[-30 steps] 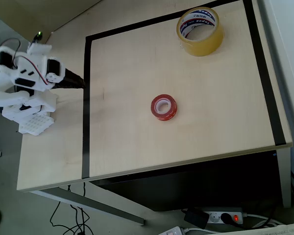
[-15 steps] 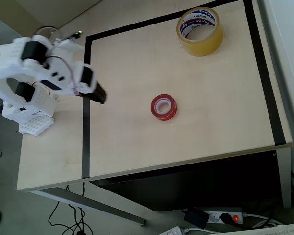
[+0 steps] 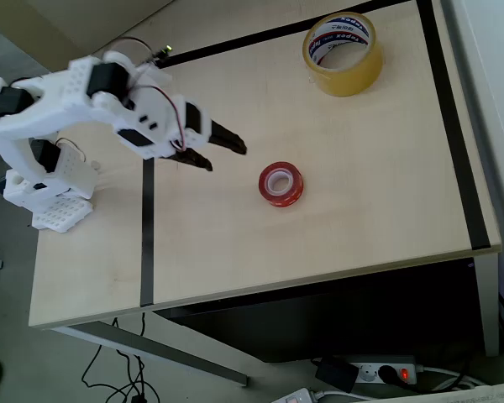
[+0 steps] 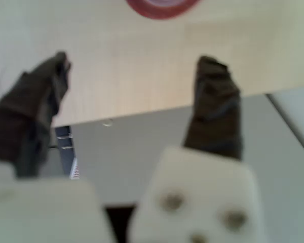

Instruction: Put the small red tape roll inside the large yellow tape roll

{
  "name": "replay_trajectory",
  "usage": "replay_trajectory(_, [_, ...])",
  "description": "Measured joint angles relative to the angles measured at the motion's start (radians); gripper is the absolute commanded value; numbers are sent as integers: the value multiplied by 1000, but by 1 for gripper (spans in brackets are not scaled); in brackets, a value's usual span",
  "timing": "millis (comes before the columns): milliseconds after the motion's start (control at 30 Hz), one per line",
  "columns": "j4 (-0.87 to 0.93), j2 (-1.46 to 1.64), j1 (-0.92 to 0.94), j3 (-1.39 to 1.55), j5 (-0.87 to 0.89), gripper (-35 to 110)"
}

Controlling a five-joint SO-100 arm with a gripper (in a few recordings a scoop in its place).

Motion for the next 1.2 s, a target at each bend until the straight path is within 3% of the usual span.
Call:
replay_trajectory(700, [-32,-390,3,-193,0,29])
replay_trajectory(800, [-14,-454,3,-256,0,23])
replay_trajectory(933, [54,-552,3,-382,-2,0])
replay_trajectory(1200, [264,-779,-3,-787,-2,0])
